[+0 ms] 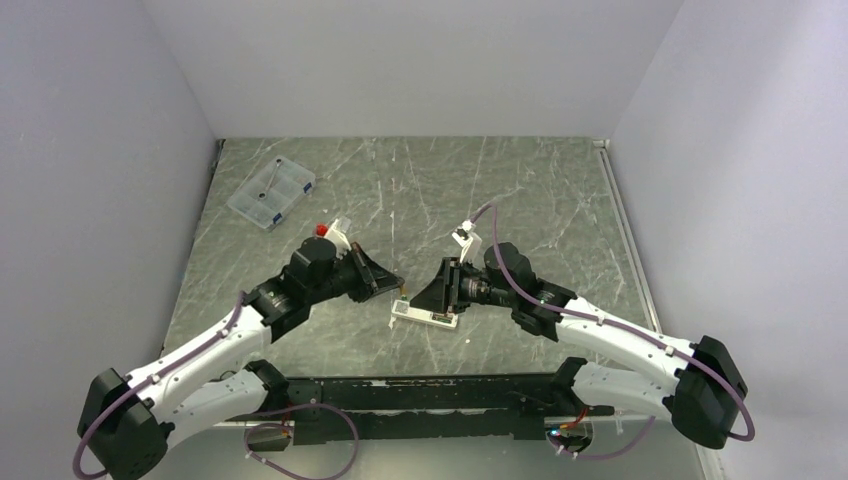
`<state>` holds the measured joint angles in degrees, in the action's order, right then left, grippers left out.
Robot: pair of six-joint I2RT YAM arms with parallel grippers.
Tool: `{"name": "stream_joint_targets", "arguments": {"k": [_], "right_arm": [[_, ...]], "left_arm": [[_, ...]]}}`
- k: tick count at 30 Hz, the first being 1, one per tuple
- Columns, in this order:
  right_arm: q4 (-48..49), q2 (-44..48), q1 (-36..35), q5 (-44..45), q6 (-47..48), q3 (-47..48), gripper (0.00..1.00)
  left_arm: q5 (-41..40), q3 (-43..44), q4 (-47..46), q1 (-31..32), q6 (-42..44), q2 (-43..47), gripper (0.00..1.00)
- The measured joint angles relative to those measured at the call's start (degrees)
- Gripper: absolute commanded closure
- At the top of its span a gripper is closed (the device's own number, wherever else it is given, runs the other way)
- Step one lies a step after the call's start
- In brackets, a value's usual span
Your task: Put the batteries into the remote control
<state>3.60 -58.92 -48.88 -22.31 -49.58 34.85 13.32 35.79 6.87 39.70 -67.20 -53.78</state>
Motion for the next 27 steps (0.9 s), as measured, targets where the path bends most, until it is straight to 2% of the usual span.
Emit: {"name": "stream_joint_targets", "arguments": {"k": [13,27], "right_arm": [[1.07,-0.04,-0.79,3.8,-2.34,0.0,0.62],[3.56,-3.48,-1.11,3.89,-3.89,0.96,0.62]], "left_arm": [[-2.49,-5.68,-5.62,-0.15,-7.28,3.85,1.0],[-3.15,-9.31,-10.86,-0.15,-11.58,5.7,1.0]]}}
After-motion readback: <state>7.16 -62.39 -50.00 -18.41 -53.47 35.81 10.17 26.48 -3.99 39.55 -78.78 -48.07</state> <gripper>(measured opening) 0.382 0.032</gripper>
